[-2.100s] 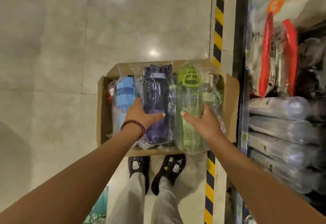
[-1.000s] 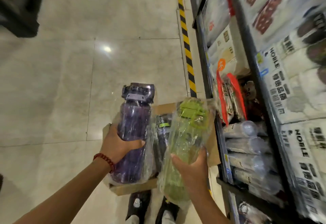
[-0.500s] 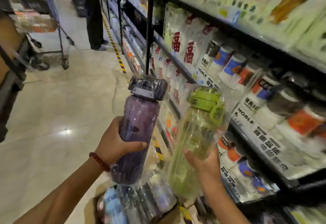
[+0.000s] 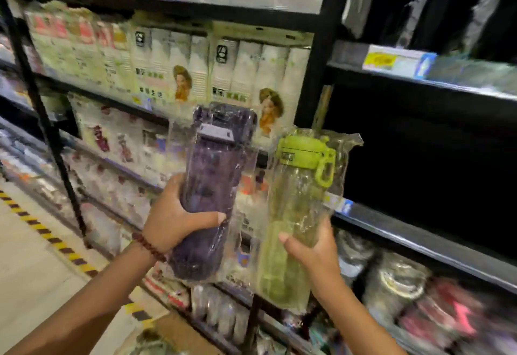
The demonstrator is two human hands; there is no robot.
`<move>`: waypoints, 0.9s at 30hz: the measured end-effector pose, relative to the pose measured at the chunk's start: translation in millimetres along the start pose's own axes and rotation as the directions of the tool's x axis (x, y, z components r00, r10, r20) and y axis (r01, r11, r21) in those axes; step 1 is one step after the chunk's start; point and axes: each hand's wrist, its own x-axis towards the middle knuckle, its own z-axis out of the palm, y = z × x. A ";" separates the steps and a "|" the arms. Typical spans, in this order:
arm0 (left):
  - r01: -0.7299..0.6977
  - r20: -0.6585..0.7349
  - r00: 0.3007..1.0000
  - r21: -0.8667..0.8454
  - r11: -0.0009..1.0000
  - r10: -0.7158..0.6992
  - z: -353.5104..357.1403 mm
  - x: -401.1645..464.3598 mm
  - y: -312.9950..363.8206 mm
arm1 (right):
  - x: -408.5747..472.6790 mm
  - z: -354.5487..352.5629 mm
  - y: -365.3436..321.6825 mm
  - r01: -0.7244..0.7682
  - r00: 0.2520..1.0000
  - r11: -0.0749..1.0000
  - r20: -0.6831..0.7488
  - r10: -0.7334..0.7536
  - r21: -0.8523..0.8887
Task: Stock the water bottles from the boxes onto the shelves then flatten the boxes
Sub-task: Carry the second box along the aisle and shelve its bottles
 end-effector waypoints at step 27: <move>0.069 0.382 0.924 -0.203 0.977 0.014 309.8 -15.7 135.2 | -31.2 -303.0 -0.9 -0.044 0.897 0.974 -0.421 0.138 0.224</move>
